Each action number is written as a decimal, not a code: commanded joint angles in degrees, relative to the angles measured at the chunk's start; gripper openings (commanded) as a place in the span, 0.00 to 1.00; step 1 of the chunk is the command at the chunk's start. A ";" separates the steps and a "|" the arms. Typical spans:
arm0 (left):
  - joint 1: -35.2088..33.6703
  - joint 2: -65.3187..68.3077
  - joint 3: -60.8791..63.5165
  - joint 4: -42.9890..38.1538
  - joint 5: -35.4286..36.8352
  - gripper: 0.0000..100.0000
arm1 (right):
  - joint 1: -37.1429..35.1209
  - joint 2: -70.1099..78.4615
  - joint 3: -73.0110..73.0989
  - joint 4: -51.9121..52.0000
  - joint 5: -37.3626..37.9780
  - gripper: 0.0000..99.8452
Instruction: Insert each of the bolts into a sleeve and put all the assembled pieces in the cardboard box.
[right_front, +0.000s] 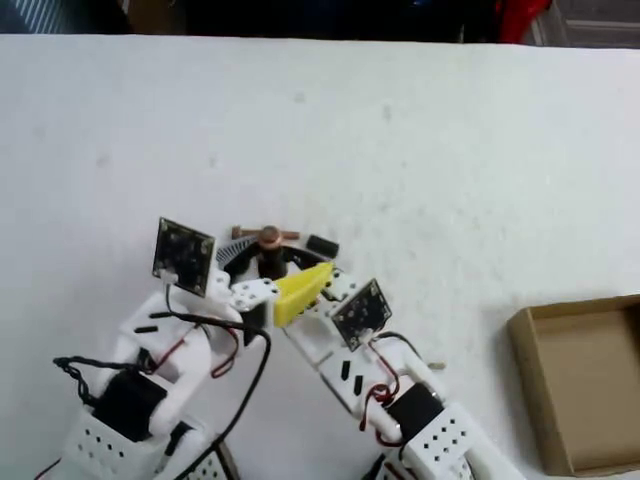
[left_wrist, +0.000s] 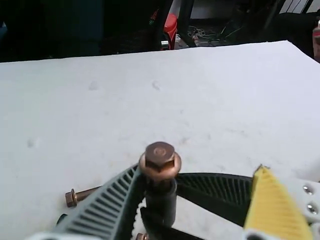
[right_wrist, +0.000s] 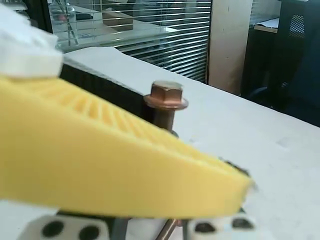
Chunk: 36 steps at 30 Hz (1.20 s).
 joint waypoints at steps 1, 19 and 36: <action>-3.30 -0.57 -2.02 -1.85 0.00 0.35 | 0.75 -0.84 0.35 -0.66 0.00 0.02; -21.85 -0.57 -8.97 1.41 0.00 0.28 | 2.86 -0.75 0.35 4.62 0.00 0.02; -29.93 -0.66 -9.32 19.16 -9.67 0.02 | 17.01 -0.84 -15.82 30.81 -0.44 0.02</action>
